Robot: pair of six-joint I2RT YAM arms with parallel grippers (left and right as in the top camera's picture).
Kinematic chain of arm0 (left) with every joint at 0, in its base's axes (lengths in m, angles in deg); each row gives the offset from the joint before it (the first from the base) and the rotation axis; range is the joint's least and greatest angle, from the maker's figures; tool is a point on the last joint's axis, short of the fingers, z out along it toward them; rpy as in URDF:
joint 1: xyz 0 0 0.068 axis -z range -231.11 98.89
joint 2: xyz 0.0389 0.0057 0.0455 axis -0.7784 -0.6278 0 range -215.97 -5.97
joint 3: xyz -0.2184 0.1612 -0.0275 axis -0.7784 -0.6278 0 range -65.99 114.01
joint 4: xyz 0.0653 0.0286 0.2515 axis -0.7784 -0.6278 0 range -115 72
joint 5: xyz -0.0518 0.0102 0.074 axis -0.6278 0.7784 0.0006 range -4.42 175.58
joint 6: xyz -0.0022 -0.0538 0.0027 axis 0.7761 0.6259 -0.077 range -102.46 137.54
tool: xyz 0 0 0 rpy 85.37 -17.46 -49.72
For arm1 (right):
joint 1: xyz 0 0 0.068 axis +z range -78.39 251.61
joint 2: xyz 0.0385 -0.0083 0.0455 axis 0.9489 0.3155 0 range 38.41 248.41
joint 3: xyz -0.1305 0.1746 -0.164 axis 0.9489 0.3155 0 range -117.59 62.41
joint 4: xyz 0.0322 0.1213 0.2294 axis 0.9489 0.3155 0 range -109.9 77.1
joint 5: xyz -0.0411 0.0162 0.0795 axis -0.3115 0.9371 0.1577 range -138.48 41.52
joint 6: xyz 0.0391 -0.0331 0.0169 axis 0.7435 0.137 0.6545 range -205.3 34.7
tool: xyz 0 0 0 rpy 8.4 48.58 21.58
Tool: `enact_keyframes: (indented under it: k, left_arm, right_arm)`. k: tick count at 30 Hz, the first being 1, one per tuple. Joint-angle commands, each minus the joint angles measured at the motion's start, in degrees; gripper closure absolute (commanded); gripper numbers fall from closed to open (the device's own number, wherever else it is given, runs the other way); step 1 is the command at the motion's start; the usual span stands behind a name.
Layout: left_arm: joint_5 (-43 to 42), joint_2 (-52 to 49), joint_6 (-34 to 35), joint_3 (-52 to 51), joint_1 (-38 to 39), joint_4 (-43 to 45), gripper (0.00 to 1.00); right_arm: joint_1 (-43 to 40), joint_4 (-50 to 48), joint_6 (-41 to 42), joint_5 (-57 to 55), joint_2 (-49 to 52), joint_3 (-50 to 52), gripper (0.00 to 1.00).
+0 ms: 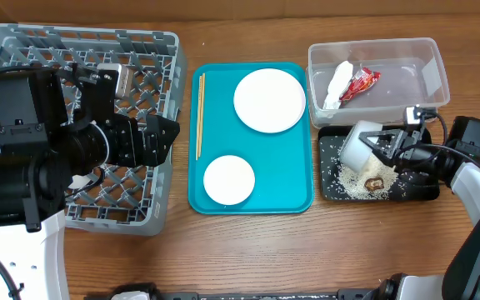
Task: Sort waste into correct bins and load items into the dishwasher
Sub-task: 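Tip the rice bowl over the black tray to dump the rice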
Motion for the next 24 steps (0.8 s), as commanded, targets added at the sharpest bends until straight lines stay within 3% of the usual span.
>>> enact_keyframes:
  k: [1,4,7,10,13,16,19,21,24]
  left_arm:
    - [-1.1,-0.1,0.4,0.2,0.1,-0.1,0.0]
    - [-1.1,-0.1,0.4,0.2,0.1,-0.1,0.0]
    - [-1.1,-0.1,0.4,0.2,0.1,0.0,0.0]
    - [-1.1,-0.1,0.4,0.2,0.1,0.1,0.0]
    - [-1.1,-0.1,0.4,0.2,0.1,0.1,0.0]
    - [-1.1,-0.1,0.4,0.2,0.1,-0.1,0.0]
    - [-1.1,-0.1,0.4,0.2,0.1,0.0,0.0]
    - [-1.1,-0.1,0.4,0.2,0.1,0.1,0.0]
    - [-1.1,-0.1,0.4,0.2,0.1,-0.2,0.0]
  right_arm:
    - [0.2,0.3,3.7,-0.3,-0.1,0.0,0.96]
    - [0.9,-0.9,-0.3,6.7,-0.2,0.0,0.96]
    - [0.9,-0.7,6.8,-4.3,0.0,0.0,0.96]
    - [1.6,-5.9,2.2,9.5,-0.1,0.0,0.96]
    - [1.8,-3.6,9.9,-3.1,-0.1,0.0,0.96]
    - [3.0,-5.4,3.2,8.3,-0.1,0.0,0.96]
    - [3.7,-3.5,8.7,-3.4,-0.1,0.0,0.96]
    - [4.0,-7.4,4.9,8.6,-0.1,0.0,0.96]
    - [4.4,-9.2,6.5,6.0,-0.4,-0.4,0.96]
